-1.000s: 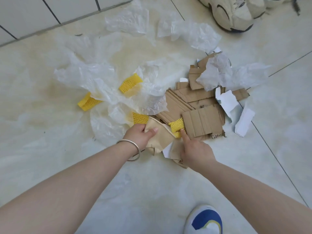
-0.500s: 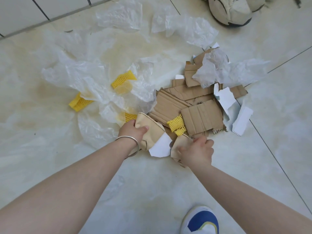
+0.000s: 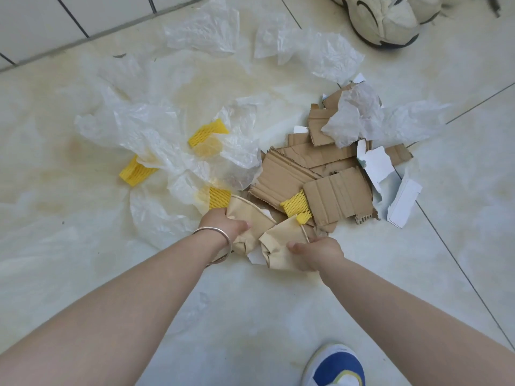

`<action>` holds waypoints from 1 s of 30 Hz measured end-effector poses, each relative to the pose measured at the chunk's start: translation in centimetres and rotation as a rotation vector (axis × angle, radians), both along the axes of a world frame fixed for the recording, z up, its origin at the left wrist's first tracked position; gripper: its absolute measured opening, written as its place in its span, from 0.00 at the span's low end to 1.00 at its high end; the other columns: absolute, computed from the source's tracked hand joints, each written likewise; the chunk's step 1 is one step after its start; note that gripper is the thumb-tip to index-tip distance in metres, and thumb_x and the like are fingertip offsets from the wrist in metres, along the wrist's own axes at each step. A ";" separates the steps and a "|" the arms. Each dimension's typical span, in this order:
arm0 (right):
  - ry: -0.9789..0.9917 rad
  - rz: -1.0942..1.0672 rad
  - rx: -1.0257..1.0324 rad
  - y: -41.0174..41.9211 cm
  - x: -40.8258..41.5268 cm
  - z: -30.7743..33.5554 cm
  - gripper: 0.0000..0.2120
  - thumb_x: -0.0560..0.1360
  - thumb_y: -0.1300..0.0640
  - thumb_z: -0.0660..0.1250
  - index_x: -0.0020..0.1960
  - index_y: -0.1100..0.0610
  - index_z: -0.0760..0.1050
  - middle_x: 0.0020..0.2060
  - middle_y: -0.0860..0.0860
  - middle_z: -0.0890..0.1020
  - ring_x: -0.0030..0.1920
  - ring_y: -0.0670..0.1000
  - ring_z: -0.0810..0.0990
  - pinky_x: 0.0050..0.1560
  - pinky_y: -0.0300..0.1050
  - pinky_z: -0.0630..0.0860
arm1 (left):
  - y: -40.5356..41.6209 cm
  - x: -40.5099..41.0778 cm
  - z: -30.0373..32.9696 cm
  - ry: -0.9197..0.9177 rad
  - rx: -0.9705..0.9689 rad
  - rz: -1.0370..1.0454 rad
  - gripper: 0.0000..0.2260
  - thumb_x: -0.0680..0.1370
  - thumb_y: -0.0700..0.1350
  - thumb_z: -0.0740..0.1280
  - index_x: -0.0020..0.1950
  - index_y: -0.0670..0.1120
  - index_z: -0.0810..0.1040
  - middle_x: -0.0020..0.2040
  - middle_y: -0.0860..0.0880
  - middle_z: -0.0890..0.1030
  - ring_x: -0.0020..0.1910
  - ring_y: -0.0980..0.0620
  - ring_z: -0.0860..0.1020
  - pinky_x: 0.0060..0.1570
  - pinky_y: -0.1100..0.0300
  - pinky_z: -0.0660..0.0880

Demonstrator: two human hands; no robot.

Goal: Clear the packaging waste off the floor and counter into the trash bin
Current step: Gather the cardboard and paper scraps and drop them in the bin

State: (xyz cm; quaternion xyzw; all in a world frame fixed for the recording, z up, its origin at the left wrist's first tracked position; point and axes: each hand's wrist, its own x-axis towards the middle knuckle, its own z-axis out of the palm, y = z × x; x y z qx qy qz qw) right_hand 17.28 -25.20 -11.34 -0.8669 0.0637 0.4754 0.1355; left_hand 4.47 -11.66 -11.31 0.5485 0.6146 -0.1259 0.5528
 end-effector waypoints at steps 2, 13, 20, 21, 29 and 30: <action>0.000 -0.009 0.086 0.1 -0.3 0.1 0.21 0.71 0.52 0.71 0.60 0.61 0.75 0.54 0.55 0.79 0.59 0.58 0.77 0.60 0.48 0.74 | 0.8 -0.7 0.0 0.003 -0.022 0.016 0.16 0.71 0.47 0.73 0.55 0.40 0.79 0.51 0.42 0.82 0.51 0.42 0.80 0.52 0.55 0.74; 0.336 -0.190 0.591 1.8 -0.9 2.0 0.08 0.76 0.60 0.65 0.55 0.55 0.73 0.50 0.53 0.80 0.47 0.52 0.79 0.43 0.46 0.79 | 5.1 -2.7 2.0 -0.361 -0.369 0.223 0.10 0.74 0.36 0.67 0.55 0.41 0.76 0.47 0.44 0.82 0.40 0.51 0.83 0.42 0.59 0.81; 0.323 -0.098 0.670 4.1 -1.8 3.1 0.04 0.74 0.59 0.69 0.46 0.53 0.75 0.47 0.52 0.82 0.49 0.52 0.79 0.58 0.51 0.75 | 7.1 -3.7 3.8 -0.415 -0.286 0.224 0.10 0.74 0.36 0.67 0.55 0.42 0.77 0.47 0.43 0.83 0.35 0.54 0.84 0.37 0.61 0.82; 0.317 -0.075 0.676 4.5 -1.9 3.4 0.03 0.73 0.59 0.69 0.46 0.53 0.76 0.47 0.53 0.82 0.49 0.53 0.80 0.59 0.51 0.75 | 7.4 -3.9 4.2 -0.411 -0.240 0.210 0.09 0.73 0.37 0.69 0.53 0.42 0.77 0.46 0.44 0.83 0.35 0.53 0.84 0.37 0.61 0.82; 0.236 0.055 0.811 11.6 -3.0 7.2 0.08 0.73 0.52 0.69 0.42 0.56 0.78 0.39 0.50 0.83 0.40 0.48 0.82 0.41 0.39 0.77 | 10.1 -6.4 9.6 -0.448 0.127 0.272 0.06 0.72 0.37 0.71 0.45 0.47 0.77 0.42 0.48 0.83 0.41 0.48 0.81 0.49 0.55 0.78; 0.219 0.083 0.821 13.1 -2.9 7.8 0.11 0.72 0.49 0.70 0.43 0.57 0.78 0.42 0.53 0.83 0.43 0.52 0.81 0.44 0.44 0.76 | 10.5 -6.9 10.5 -0.462 0.150 0.312 0.07 0.71 0.38 0.72 0.46 0.46 0.78 0.44 0.46 0.83 0.44 0.46 0.81 0.52 0.52 0.77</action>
